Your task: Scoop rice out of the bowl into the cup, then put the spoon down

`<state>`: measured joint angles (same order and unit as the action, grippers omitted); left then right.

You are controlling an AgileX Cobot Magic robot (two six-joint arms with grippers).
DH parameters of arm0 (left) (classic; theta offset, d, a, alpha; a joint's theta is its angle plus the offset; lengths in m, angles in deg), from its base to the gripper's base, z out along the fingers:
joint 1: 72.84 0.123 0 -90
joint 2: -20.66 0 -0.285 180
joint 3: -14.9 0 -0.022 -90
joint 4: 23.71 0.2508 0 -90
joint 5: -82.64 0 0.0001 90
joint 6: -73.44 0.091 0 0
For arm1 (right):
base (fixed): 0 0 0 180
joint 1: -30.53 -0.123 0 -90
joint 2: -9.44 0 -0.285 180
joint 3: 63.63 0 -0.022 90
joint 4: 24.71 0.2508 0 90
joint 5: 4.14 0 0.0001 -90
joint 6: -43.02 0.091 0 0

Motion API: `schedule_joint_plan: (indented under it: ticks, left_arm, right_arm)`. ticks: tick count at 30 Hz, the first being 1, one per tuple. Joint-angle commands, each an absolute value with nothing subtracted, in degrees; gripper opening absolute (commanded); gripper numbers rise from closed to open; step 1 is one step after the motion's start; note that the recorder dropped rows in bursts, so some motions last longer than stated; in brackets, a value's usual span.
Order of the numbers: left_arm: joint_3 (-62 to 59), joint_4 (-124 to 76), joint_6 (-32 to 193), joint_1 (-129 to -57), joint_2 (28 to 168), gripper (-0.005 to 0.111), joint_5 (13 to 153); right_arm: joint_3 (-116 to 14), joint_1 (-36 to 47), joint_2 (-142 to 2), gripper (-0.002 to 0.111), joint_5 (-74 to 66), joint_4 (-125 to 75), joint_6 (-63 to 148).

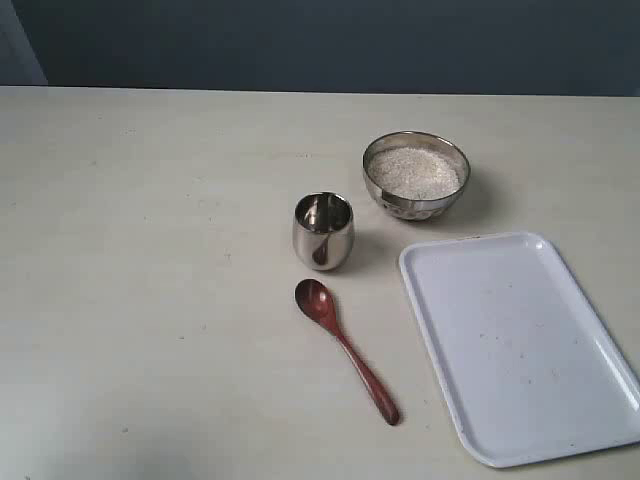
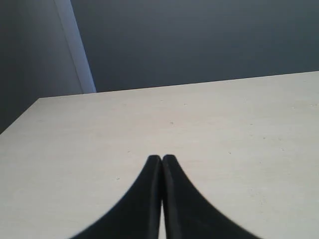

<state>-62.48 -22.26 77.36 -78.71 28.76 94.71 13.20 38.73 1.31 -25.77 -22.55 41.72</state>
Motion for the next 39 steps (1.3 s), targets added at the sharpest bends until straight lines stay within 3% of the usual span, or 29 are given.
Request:
schedule_joint_plan:
  ticks: [1, 12, 27, 31, 34, 39]
  left_arm:
    - [-62.32, -22.11, 77.2, -78.7, 28.45, 0.0, 94.41]
    - [-62.32, -22.11, 77.2, -78.7, 28.45, 0.0, 94.41]
    - [-62.32, -22.11, 77.2, -78.7, 28.45, 0.0, 94.41]
    - [-62.32, -22.11, 77.2, -78.7, 28.45, 0.0, 94.41]
    - [-62.32, -22.11, 77.2, -78.7, 28.45, 0.0, 94.41]
    - [-62.32, -22.11, 77.2, -78.7, 28.45, 0.0, 94.41]
  right_arm:
    - [13.59, 39.04, 1.66, -0.001, -24.86, -22.67, 41.59]
    - [13.59, 39.04, 1.66, -0.001, -24.43, -22.93, 41.48]
    - [13.59, 39.04, 1.66, -0.001, 7.23, -27.76, 42.23]
    - [13.59, 39.04, 1.66, -0.001, 11.15, -16.24, 68.61]
    - [13.59, 39.04, 1.66, -0.001, 6.26, -7.48, 90.32]
    - [13.59, 39.04, 1.66, -0.001, -6.25, -10.39, 95.37]
